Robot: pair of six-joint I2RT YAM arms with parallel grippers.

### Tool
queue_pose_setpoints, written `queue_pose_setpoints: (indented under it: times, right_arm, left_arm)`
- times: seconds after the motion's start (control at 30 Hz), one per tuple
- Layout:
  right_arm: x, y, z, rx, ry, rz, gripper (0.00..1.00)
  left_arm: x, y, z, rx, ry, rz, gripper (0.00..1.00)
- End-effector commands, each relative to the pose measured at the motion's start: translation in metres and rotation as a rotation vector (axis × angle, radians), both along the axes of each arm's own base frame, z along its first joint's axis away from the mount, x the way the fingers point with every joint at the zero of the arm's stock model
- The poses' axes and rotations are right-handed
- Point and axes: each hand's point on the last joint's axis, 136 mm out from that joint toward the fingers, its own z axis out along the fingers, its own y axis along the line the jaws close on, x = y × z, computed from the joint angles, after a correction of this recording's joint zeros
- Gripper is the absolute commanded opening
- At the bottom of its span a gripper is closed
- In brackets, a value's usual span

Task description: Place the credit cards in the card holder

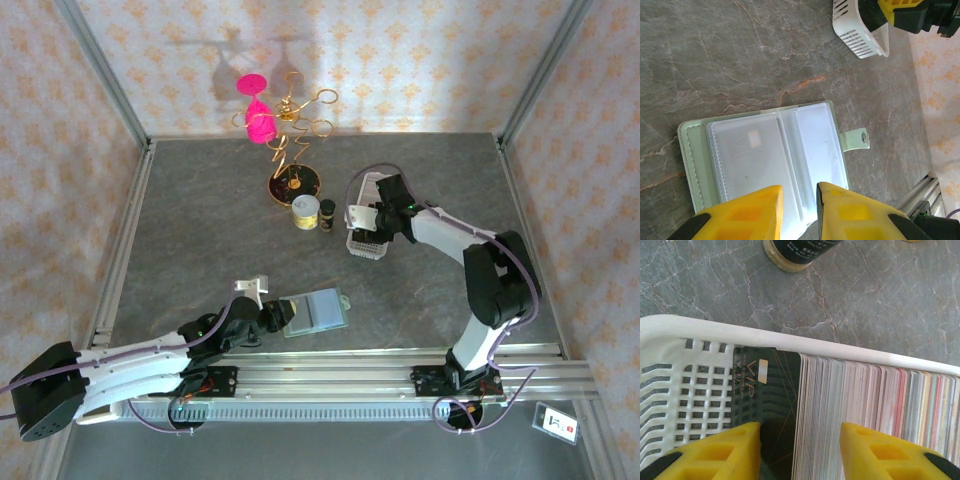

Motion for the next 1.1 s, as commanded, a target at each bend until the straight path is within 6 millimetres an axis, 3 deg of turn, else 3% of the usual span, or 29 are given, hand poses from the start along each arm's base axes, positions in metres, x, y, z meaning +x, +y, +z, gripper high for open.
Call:
queue_pose_setpoints:
  times: [0.0, 0.2, 0.5, 0.8, 1.07]
  right_arm:
    - [0.005, -0.001, 0.017, 0.003, -0.055, -0.022, 0.42]
    - [0.002, 0.0, 0.015, 0.004, -0.051, -0.02, 0.38]
    - [0.002, 0.0, 0.028, 0.02, -0.089, -0.023, 0.39]
    - [-0.002, 0.001, 0.018, 0.007, -0.056, -0.019, 0.31]
    - [-0.006, 0.004, 0.022, 0.019, -0.037, -0.016, 0.46]
  left_arm:
    - [0.001, -0.005, 0.007, -0.008, -0.007, -0.005, 0.25]
    - [0.0, -0.003, 0.002, 0.004, 0.012, -0.002, 0.25]
    - [0.0, -0.002, 0.0, -0.009, 0.022, 0.011, 0.23]
    - [-0.001, -0.002, -0.001, -0.013, 0.022, 0.01, 0.22]
    - [-0.001, -0.001, -0.001, -0.01, 0.02, 0.012, 0.22]
